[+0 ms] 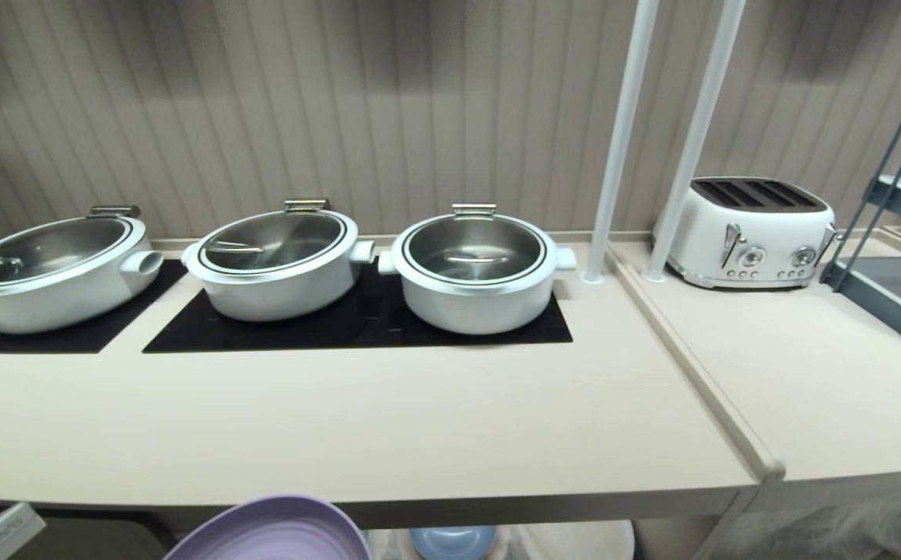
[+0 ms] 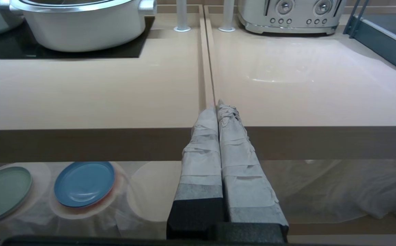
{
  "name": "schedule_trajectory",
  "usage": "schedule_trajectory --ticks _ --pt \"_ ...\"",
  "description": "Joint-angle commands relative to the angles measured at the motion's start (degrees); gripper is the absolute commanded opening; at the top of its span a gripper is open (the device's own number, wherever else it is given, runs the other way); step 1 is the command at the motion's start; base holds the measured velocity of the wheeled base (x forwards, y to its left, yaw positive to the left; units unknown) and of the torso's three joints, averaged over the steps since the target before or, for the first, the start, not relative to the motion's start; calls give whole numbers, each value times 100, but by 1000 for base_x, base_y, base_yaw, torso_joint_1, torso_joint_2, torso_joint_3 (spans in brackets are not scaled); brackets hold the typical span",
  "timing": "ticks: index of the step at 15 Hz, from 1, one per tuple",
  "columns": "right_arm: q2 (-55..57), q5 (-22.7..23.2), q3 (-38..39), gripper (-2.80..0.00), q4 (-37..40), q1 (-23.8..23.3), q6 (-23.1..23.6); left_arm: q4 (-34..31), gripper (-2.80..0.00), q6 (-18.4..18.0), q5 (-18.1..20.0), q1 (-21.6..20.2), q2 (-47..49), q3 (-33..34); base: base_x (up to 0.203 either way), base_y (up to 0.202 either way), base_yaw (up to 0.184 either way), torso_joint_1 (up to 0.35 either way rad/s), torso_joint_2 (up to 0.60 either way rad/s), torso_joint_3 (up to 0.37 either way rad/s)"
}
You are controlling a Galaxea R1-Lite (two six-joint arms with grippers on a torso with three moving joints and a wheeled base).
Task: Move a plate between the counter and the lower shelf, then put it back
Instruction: Put the plate in the cupboard
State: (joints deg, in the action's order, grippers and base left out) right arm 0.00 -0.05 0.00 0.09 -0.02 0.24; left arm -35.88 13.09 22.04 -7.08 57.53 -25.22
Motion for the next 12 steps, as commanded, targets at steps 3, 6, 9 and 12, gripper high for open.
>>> schedule_trajectory --ticks 3,6,9,12 --pt "0 3 0 -280 0 2 2 -33 -280 19 20 75 -72 26 0 -193 -1 4 -1 4" --pt "0 -4 0 -280 0 2 2 -60 -280 19 11 75 -93 26 0 -195 0 3 1 1" --pt "0 -3 0 -280 0 0 2 -60 -280 19 20 75 -101 26 0 -195 3 2 2 1" --pt "0 5 0 -280 0 2 2 -60 -280 19 20 75 -101 26 0 -196 2 1 0 2"
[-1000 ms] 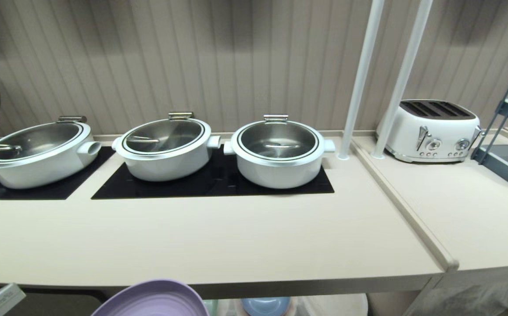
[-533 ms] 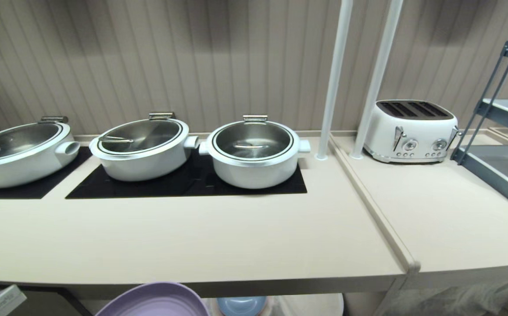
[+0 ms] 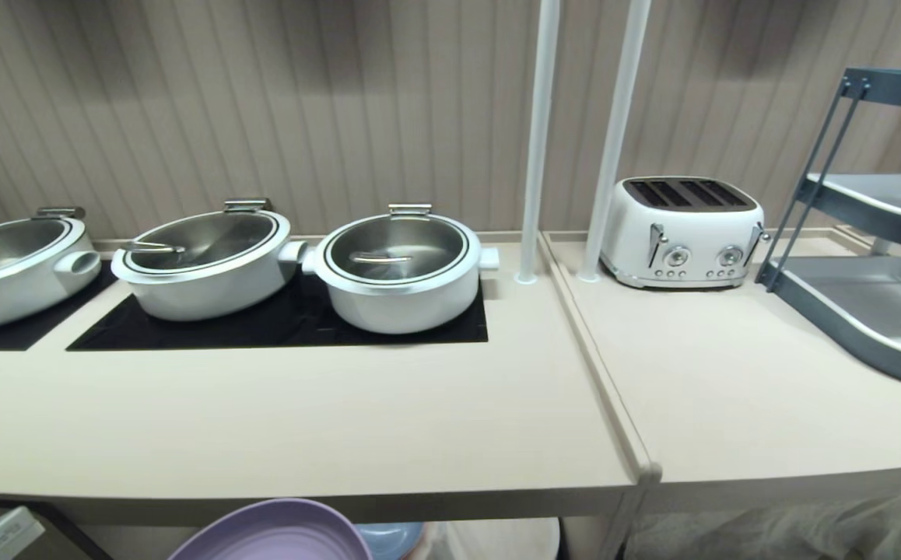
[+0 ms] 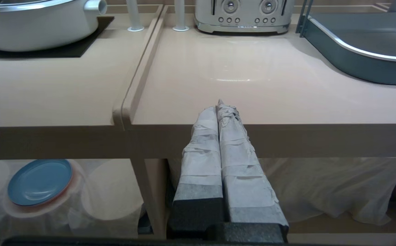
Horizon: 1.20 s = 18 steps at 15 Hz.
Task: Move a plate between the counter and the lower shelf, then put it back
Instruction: Put the plate in the cupboard
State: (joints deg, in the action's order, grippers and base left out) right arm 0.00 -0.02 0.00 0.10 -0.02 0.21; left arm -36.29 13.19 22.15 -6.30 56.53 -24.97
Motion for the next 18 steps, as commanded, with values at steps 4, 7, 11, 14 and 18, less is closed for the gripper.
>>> schedule_trajectory --ticks 4,7,11,14,18 --pt "0 2 0 -280 -1 2 5 -10 -280 8 9 -3 7 9 0 -190 1 1 2 3" --pt "0 -6 0 -280 -1 2 5 -10 -280 8 9 -3 18 9 0 -72 4 2 2 1" --pt "0 2 0 -280 -1 2 5 -1 -280 8 88 -3 25 36 0 0 0 0 0 0" --pt "0 -6 0 -280 -1 2 5 -1 -280 8 88 -3 16 36 0 0 0 0 0 0" --pt "0 2 0 -280 -1 2 5 -1 -280 8 88 -3 16 53 0 0 0 0 0 0"
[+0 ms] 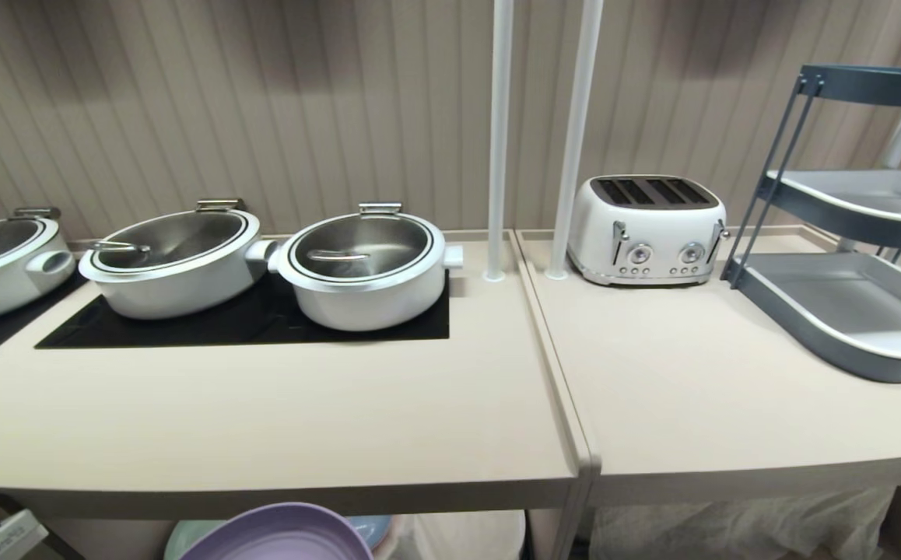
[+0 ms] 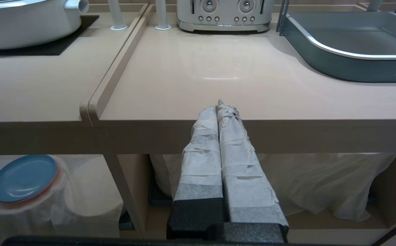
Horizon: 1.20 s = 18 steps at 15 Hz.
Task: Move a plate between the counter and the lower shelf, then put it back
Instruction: Put the plate in the cupboard
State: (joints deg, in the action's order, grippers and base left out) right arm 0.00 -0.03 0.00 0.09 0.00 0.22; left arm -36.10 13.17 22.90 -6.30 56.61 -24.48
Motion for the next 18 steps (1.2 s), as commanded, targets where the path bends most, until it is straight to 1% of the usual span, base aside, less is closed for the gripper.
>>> schedule_trajectory --ticks 1,18 --pt "0 0 0 -280 0 -9 4 -19 -280 11 13 -3 8 2 0 0 0 0 0 0" --pt "0 3 0 -280 0 0 4 -11 -280 28 100 24 -1 48 0 0 0 0 0 0"
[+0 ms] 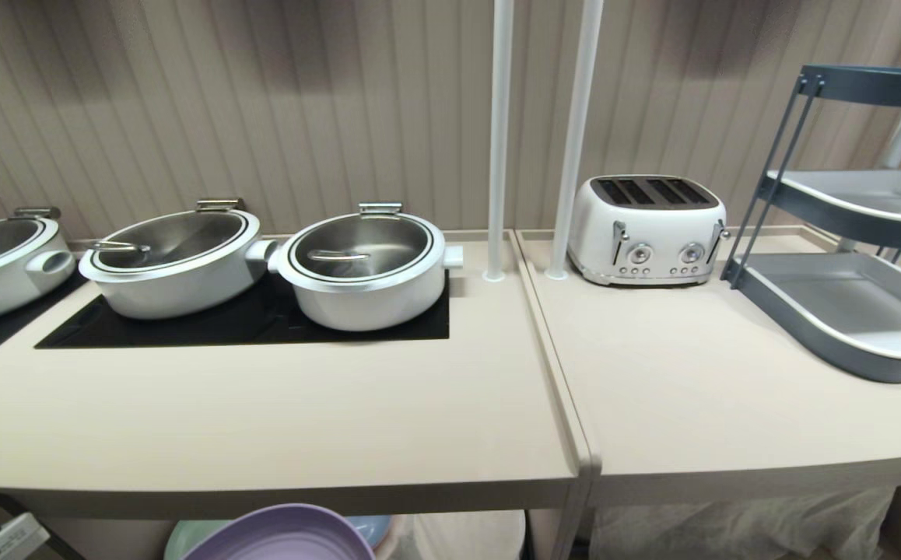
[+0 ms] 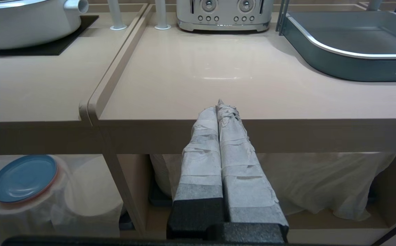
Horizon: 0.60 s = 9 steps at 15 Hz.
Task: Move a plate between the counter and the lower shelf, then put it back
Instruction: Put the plate in the cupboard
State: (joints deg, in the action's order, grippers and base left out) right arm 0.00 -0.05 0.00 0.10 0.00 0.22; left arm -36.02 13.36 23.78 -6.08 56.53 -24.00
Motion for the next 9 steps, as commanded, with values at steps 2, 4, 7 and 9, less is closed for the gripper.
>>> schedule_trajectory --ticks 2,4,7,9 --pt "0 -4 0 -280 -1 0 4 -10 -280 9 12 2 23 1 0 0 0 0 0 0" --pt "0 -3 0 -280 -1 0 4 -17 -280 9 12 2 25 8 0 0 0 0 0 0" --pt "0 3 0 -280 -1 0 4 -10 -280 9 12 2 16 36 -145 0 2 13 0 2" --pt "0 -1 0 -280 -1 -8 4 -10 -280 9 12 2 25 36 -200 0 -1 -3 2 0"
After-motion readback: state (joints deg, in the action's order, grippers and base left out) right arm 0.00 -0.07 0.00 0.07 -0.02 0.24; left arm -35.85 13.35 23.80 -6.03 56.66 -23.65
